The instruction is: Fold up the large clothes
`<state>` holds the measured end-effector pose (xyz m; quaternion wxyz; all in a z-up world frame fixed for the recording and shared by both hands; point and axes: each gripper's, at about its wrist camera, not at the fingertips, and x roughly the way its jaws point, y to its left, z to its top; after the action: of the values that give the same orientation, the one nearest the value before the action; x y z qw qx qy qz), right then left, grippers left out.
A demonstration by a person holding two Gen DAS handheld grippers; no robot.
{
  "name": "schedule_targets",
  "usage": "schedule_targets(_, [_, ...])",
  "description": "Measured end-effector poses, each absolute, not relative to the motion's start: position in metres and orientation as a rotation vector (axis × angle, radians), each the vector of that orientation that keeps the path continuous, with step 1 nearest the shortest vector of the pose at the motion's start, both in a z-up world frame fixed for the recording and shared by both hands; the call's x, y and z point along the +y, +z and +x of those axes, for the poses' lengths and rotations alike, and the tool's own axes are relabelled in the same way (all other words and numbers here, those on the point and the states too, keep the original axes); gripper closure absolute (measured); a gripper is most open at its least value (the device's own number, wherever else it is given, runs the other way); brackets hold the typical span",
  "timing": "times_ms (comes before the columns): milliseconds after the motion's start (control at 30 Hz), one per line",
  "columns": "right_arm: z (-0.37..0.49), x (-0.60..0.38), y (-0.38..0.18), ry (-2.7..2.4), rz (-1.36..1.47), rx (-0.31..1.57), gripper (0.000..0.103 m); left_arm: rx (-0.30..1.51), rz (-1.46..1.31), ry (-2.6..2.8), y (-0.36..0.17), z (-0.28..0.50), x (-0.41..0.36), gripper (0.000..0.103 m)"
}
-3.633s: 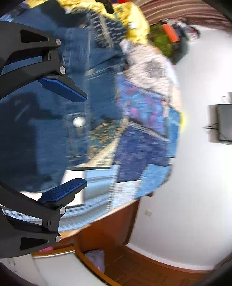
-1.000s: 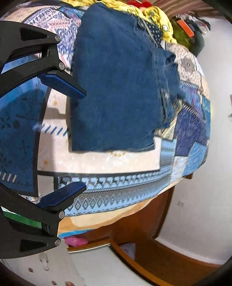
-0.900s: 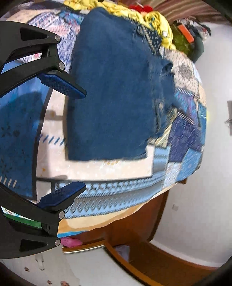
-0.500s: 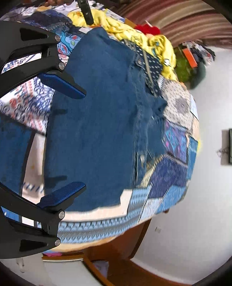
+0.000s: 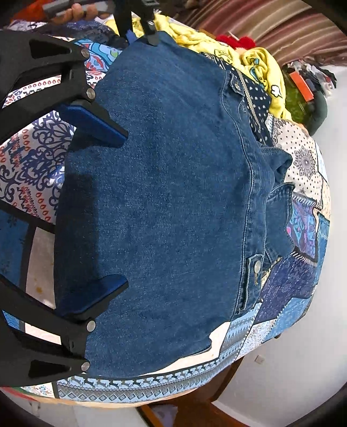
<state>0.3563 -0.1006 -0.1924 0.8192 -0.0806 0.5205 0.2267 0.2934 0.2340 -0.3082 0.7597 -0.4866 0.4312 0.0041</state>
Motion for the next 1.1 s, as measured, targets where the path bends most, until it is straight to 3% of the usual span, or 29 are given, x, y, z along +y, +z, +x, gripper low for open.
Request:
schedule_targets(167, [0.356,-0.098,-0.193,0.481,-0.172,1.104,0.002,0.85,-1.19,0.043,-0.329,0.307,0.241,0.024])
schedule_targets(367, [0.359,-0.098,-0.193,0.48,-0.17,1.117,0.002,0.819,-1.086,0.175,-0.31,0.318,0.235,0.058])
schedule_targets(467, [0.359,-0.098,-0.19,0.474,-0.178,1.131,0.002,0.767,-0.963,0.202,-0.281,0.326,0.23,0.068])
schedule_targets(867, [0.348,-0.069,-0.147,0.542,-0.151,1.074,0.002,0.46,-0.684,0.202,-0.146,0.317,0.227,0.075])
schedule_targets(1100, [0.345,-0.011,-0.154,0.643,-0.136,1.088,0.002,0.434,-0.47,0.256,-0.117,0.296,0.219,0.075])
